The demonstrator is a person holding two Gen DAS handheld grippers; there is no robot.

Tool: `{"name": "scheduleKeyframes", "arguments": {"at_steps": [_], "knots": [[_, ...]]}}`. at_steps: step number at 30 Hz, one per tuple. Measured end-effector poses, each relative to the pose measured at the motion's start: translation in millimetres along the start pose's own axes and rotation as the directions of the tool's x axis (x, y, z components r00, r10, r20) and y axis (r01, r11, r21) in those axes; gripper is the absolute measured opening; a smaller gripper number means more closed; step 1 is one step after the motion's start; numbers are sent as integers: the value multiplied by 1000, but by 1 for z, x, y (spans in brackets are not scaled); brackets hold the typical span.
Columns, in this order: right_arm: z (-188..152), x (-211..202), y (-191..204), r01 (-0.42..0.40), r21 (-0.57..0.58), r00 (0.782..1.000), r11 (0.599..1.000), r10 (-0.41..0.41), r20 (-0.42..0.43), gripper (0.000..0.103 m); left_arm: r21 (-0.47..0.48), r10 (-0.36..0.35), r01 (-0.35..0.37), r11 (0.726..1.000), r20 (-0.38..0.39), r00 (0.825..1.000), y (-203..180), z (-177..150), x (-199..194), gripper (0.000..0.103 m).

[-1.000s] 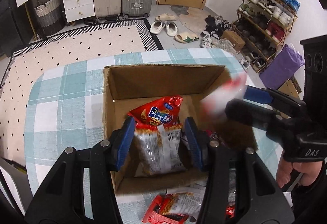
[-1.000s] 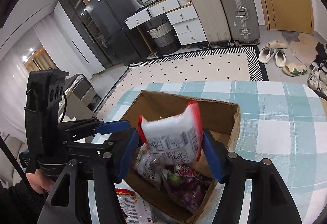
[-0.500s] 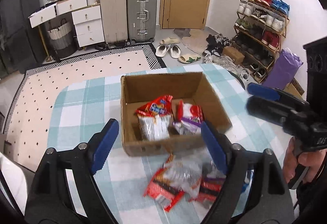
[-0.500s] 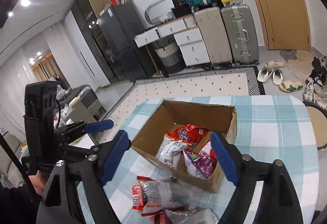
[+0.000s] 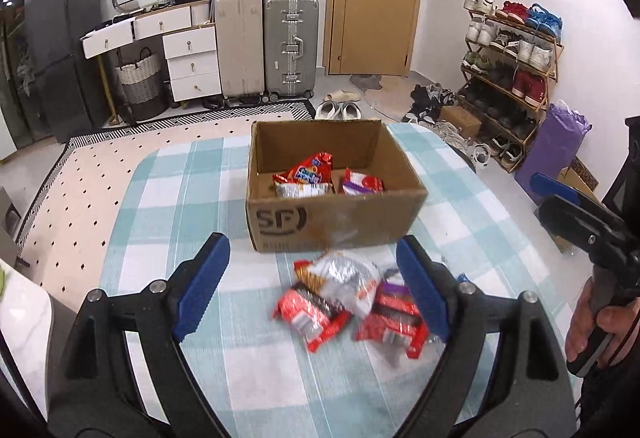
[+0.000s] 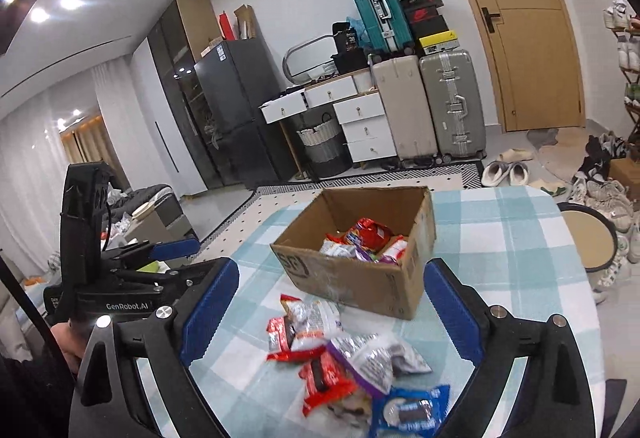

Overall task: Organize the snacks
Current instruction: 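Move both open grippers back over the remaining snack pile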

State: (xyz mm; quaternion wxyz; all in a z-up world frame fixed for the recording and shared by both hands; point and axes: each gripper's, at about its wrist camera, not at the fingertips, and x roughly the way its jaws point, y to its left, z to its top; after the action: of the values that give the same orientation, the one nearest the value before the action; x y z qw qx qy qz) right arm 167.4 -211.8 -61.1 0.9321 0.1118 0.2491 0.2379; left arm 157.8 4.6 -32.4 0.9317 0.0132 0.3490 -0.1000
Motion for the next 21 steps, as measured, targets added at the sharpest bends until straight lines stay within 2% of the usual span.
{"name": "scheduleKeyframes", "arguments": {"at_steps": [6,11,17,21], "knots": [[-31,-24,-6,68,-13,998,998,-68,3,98,-13,-31,31,999,-4,1000,-3,-32,-8,84],[-57,-33,-8,102,-12,994,995,-102,-24,99,-21,-26,26,999,5,1000,-5,-54,-13,84],[-88,-27,-15,118,6,990,993,-117,-83,99,-112,-43,51,992,68,997,9,-80,-21,85],[-104,-11,-27,133,36,982,991,-126,-139,99,-138,-23,30,990,56,998,14,-93,-9,92]]}}
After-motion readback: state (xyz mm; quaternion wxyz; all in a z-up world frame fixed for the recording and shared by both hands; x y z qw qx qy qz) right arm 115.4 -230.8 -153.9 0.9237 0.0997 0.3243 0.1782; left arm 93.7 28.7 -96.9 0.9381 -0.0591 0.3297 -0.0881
